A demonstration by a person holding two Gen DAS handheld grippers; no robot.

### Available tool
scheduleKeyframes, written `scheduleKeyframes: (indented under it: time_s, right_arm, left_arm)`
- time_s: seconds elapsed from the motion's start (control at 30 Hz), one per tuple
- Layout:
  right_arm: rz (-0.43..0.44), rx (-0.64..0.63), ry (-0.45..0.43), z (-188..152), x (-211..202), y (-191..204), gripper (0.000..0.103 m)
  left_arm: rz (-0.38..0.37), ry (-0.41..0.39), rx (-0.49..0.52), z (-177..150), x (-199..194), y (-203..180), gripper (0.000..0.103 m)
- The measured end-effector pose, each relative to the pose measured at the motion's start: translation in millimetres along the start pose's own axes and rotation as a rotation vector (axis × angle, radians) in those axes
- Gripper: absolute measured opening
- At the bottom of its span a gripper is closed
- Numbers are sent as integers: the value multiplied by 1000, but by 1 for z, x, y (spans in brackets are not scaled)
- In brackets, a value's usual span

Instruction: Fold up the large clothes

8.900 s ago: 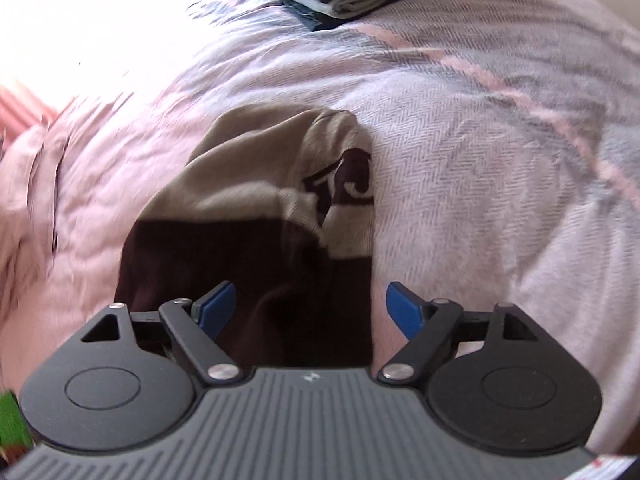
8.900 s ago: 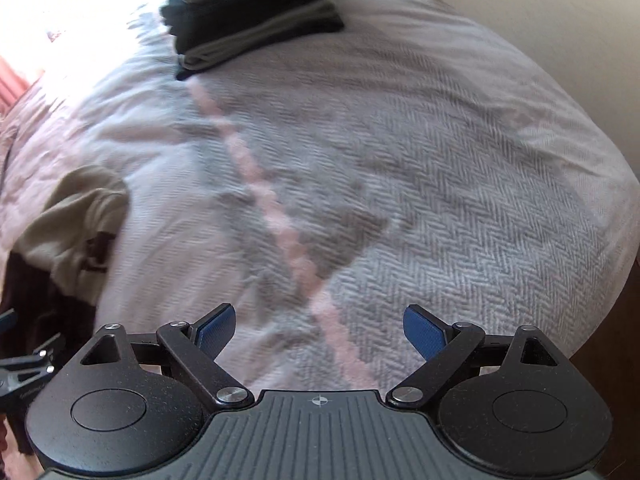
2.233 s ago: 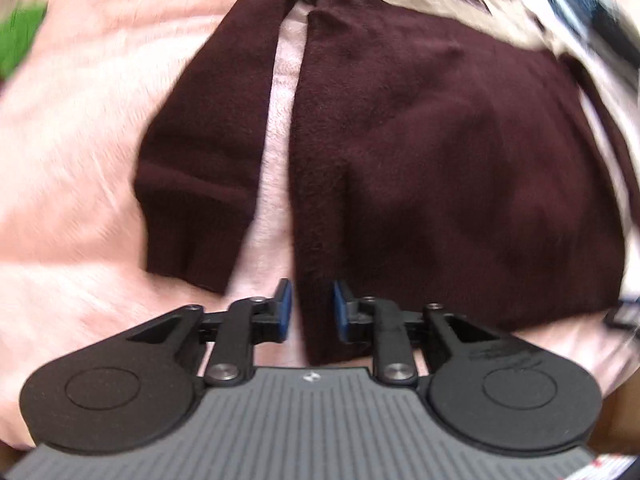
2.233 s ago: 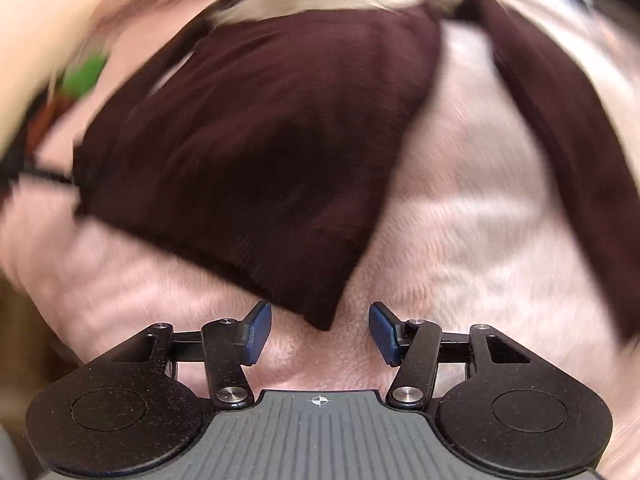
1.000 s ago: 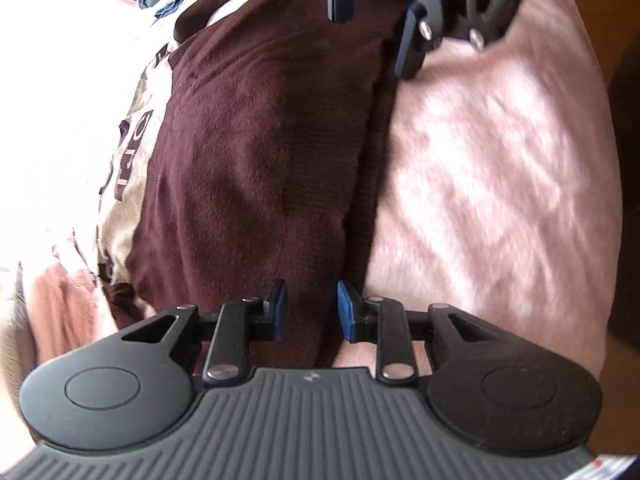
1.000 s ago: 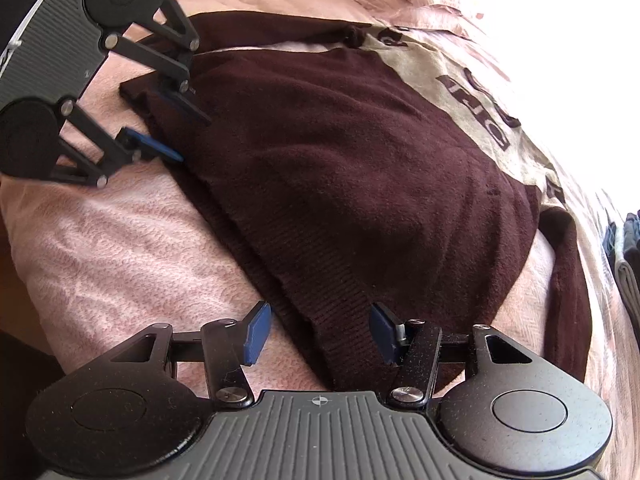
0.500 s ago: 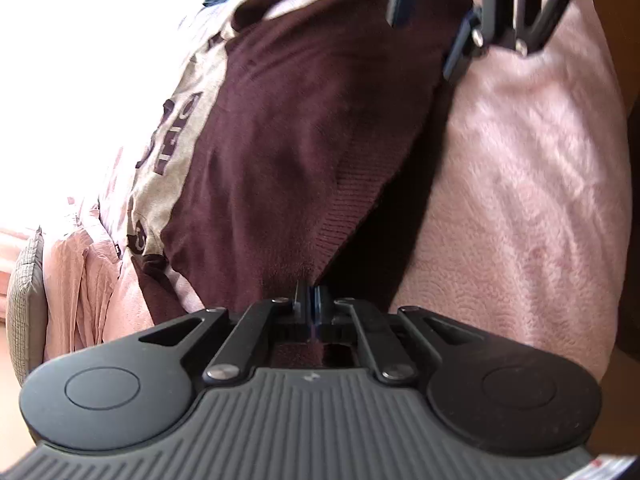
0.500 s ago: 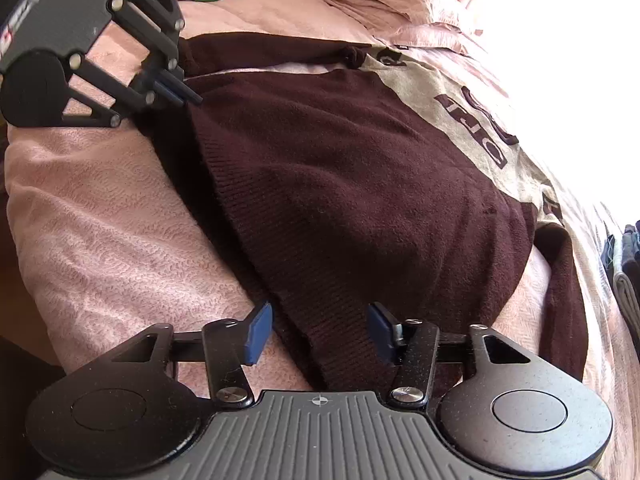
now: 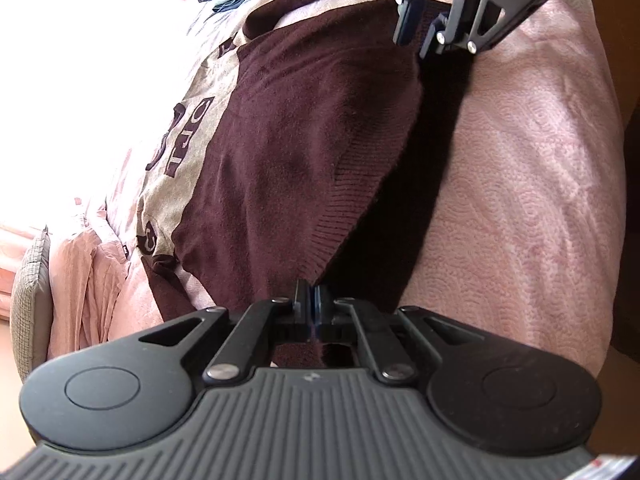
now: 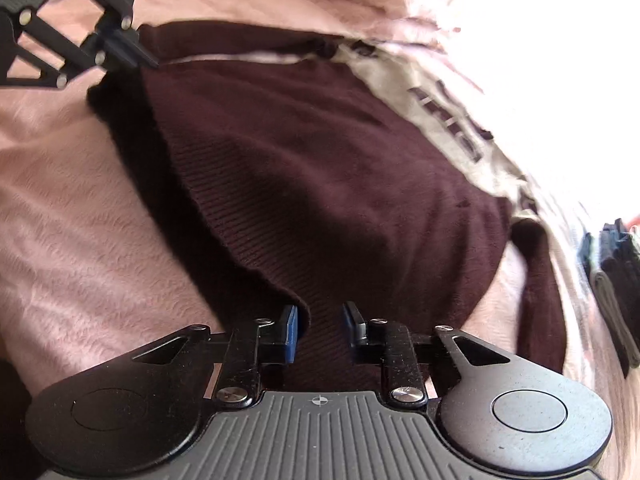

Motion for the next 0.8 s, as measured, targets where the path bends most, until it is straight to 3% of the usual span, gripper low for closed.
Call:
scheduleKeyframes:
  time_s: [0.07, 0.23, 0.33, 0.4, 0.47, 0.5, 0.53, 0.57, 0.63, 0.7, 0.73, 0.8]
  right_arm:
    - [52, -36, 7, -1, 2, 3, 0]
    - [149, -34, -37, -1, -22, 2, 0]
    - [225, -64, 3, -10, -15, 17, 0]
    - [229, -77, 40, -18, 1, 24, 0]
    - [249, -26, 69, -12, 7, 15, 0]
    - [254, 7, 84, -9, 7, 9, 0]
    - [263, 44, 96, -7, 5, 3, 10]
    - [271, 83, 102, -7, 1, -4, 29]
    - [275, 177, 101, -8, -9, -20, 52]
    - [265, 283, 81, -12, -21, -39, 53]
    - [246, 340, 75, -14, -24, -50, 53]
    - [209, 469, 75, -17, -24, -71, 53]
  left_arm:
    - [-1, -1, 8, 0, -1, -1, 2]
    - [-36, -3, 16, -9, -6, -2, 0]
    - [-82, 36, 42, -24, -1, -20, 0]
    - [-113, 93, 55, -36, 14, -38, 0]
    - [-90, 93, 101, -38, 20, -47, 0]
    - [-105, 107, 76, -35, 20, -44, 0]
    - [-131, 126, 6, -33, 20, -35, 1]
    - [-167, 148, -86, -33, 18, -23, 5]
    - [-230, 193, -272, -40, 11, 4, 9]
    - [-225, 216, -449, -56, 2, 36, 11]
    - [-203, 233, -528, -65, -1, 51, 19]
    - [-95, 258, -599, -80, 3, 72, 30]
Point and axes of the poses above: each gripper's, at about its wrist camera, not at the fingertips, and x roughly the way its jaws point, y to its left, z to its top, the point moved 5 cm from there along x, roughly the way its jaws point, and after that the axes turned 6 degrees about z, right-handed, at the moved point
